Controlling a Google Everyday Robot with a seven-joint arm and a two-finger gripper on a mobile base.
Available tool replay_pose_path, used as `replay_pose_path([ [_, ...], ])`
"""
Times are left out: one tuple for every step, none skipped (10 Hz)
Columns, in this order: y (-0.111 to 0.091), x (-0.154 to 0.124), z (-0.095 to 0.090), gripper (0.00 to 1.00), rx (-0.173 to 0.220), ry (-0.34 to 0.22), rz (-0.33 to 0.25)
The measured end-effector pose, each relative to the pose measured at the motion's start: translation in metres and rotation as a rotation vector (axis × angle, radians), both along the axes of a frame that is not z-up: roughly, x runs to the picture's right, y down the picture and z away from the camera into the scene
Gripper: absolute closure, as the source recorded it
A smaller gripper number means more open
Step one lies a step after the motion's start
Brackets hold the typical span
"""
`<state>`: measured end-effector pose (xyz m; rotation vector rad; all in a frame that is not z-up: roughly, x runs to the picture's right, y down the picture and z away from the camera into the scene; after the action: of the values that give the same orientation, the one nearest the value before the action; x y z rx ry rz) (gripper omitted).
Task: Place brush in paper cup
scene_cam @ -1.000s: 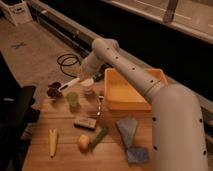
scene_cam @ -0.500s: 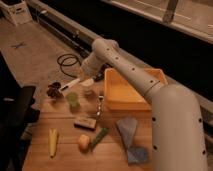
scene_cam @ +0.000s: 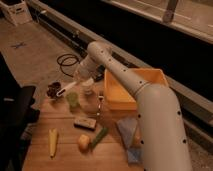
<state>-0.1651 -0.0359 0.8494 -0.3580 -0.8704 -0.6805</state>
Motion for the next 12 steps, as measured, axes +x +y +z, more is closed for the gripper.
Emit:
replay_pose_path([
  [0.004,-0.005,0.004,1.0,-0.011,-0.006,-0.01],
  [0.011,-0.006,0.01,1.0,-0.03,-0.007,-0.02],
  [0.018,-0.006,0.018,1.0,-0.052,-0.005,-0.023],
  [0.022,-0.006,0.022,1.0,-0.062,-0.003,-0.025],
  [0.025,-0.008,0.027,1.0,-0.069,0.002,-0.032],
  [0.026,-0.005,0.031,1.0,-0.074,0.013,-0.032],
  [0.025,-0.002,0.033,1.0,-0.074,0.021,-0.027],
  [0.024,0.0,0.034,1.0,-0.075,0.027,-0.023],
  [0.024,0.001,0.037,1.0,-0.077,0.034,-0.022],
  [0.025,0.001,0.038,1.0,-0.081,0.042,-0.02],
  [0.026,0.001,0.039,0.97,-0.083,0.048,-0.017],
  [0.025,0.002,0.041,0.89,-0.085,0.057,-0.012],
])
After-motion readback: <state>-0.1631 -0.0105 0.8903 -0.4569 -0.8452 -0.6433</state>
